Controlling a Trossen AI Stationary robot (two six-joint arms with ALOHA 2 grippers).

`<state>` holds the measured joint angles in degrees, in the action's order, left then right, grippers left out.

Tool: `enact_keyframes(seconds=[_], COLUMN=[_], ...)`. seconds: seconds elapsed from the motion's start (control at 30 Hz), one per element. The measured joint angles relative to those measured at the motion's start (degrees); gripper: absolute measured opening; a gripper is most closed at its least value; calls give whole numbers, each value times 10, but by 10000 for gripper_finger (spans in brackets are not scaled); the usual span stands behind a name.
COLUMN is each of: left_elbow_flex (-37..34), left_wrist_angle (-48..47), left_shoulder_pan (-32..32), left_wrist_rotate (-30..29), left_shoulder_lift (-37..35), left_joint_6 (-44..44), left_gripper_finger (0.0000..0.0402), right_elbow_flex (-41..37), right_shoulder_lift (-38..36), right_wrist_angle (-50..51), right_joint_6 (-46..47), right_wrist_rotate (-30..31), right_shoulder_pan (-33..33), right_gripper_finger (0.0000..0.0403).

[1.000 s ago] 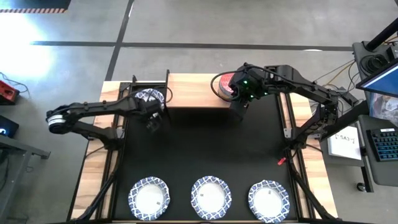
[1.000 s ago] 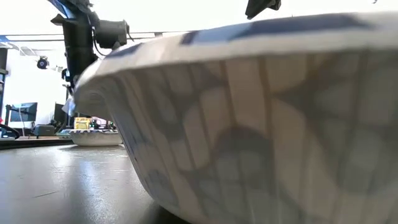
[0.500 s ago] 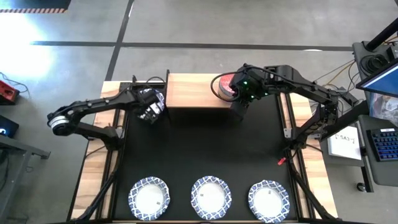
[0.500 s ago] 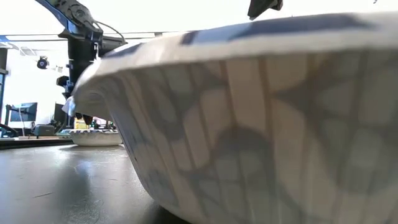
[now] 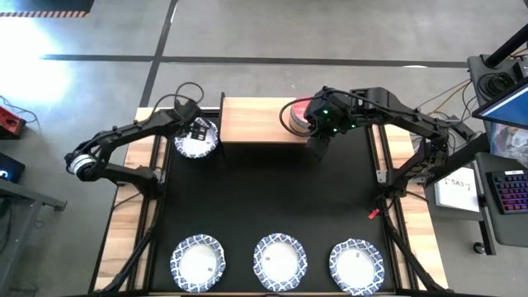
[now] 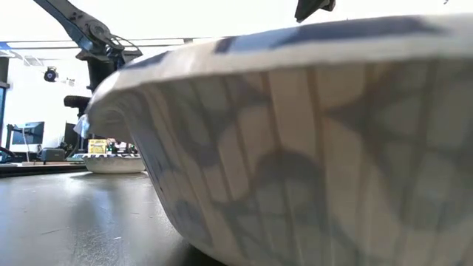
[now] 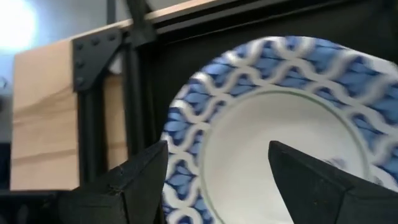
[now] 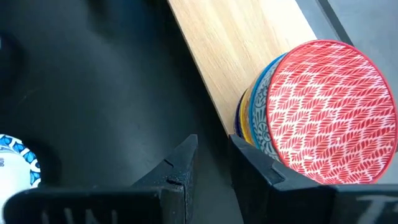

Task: Place and stack bowls onto a shelf
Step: Put the blue bowl on the shelf

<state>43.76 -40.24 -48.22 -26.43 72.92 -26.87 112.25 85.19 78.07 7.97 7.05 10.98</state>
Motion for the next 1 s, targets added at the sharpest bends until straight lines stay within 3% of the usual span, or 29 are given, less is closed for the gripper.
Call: enact_keyframes(seconds=[0.47,0.7,0.87,1.0], left_elbow_flex=[3,3,4,4], left_wrist_angle=[-23,-65,-105,-152], left_shoulder_pan=[-6,11,9,9], left_wrist_rotate=[27,36,-15,1], left_shoulder_lift=[44,52,48,51], left_joint_6=[-99,-92,-177,-227], left_gripper_finger=[260,260,260,260], right_elbow_flex=[-2,-3,-3,-3], right_shoulder_lift=[0,0,0,0], right_wrist_angle=[30,67,70,70], right_joint_6=[-12,-26,-31,-43], right_wrist_rotate=[0,0,0,0], right_shoulder_pan=[-10,-10,-10,-10], right_gripper_finger=[78,78,84,83])
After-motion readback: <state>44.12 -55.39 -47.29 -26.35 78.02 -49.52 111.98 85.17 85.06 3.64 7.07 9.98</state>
